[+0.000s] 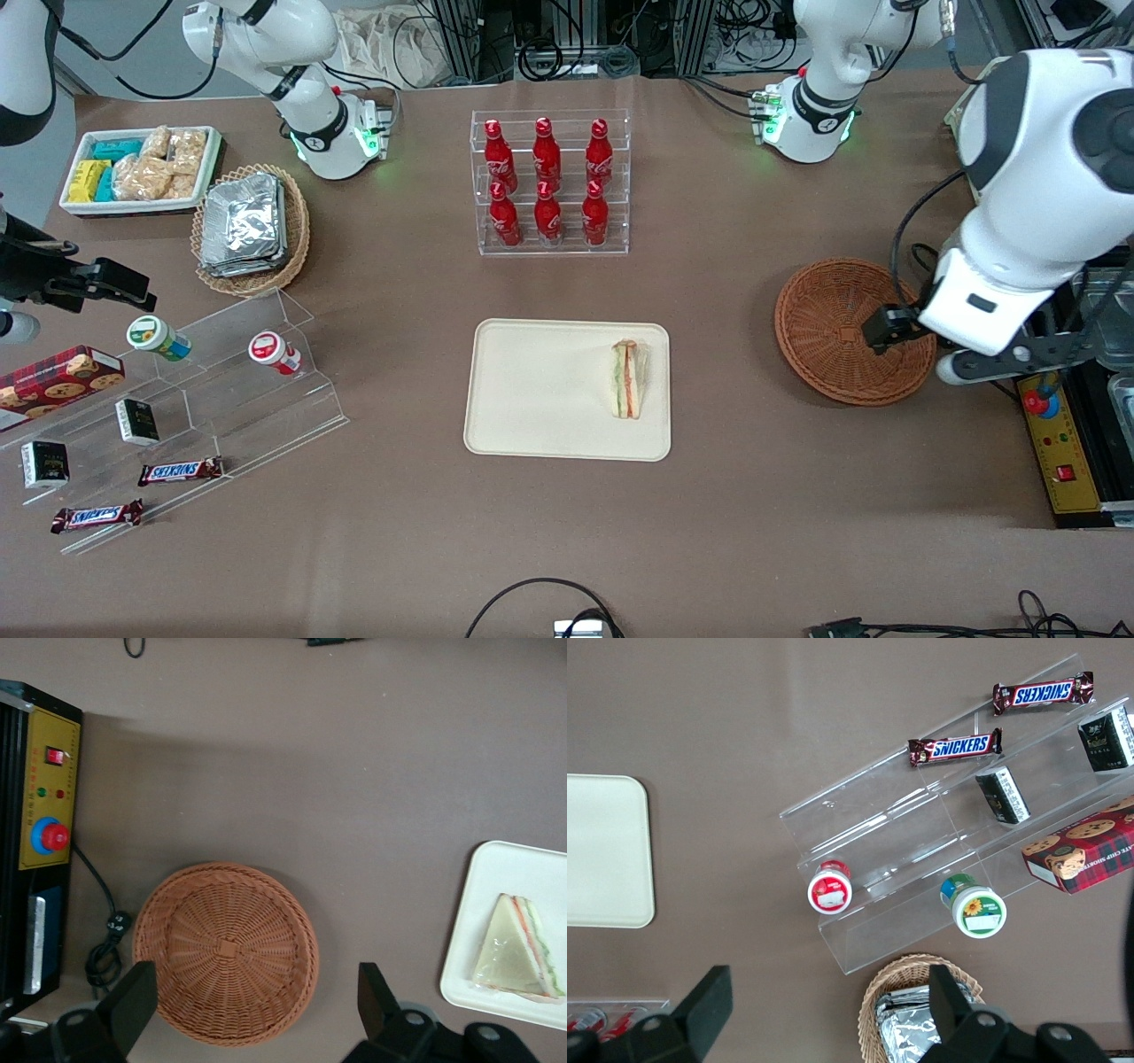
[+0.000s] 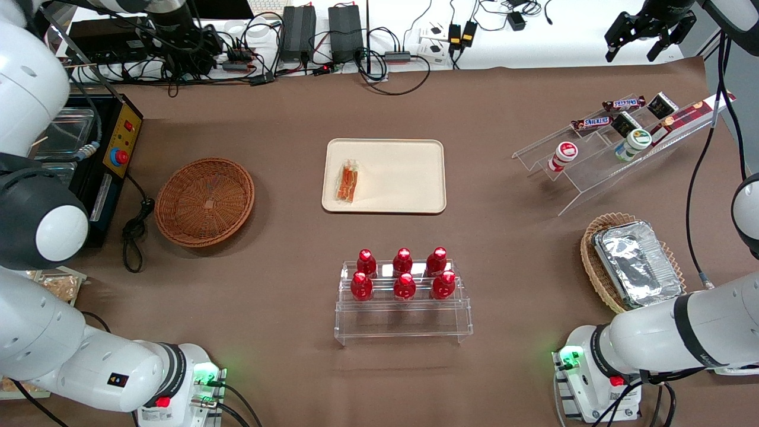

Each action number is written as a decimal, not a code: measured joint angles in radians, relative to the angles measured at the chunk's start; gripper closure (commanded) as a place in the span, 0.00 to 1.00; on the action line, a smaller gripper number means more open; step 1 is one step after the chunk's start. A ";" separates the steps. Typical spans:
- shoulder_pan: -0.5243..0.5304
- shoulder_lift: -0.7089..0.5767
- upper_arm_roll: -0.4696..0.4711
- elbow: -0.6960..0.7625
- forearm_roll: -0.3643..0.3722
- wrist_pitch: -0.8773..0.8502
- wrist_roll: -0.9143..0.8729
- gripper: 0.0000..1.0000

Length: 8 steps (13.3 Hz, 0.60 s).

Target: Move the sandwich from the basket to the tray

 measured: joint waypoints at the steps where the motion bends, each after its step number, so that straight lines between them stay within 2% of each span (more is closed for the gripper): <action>1: 0.014 -0.011 0.000 0.000 -0.008 -0.002 0.025 0.00; 5: 0.065 -0.065 -0.005 -0.001 -0.019 -0.044 0.103 0.00; 8: 0.139 -0.111 -0.059 -0.001 -0.029 -0.106 0.182 0.00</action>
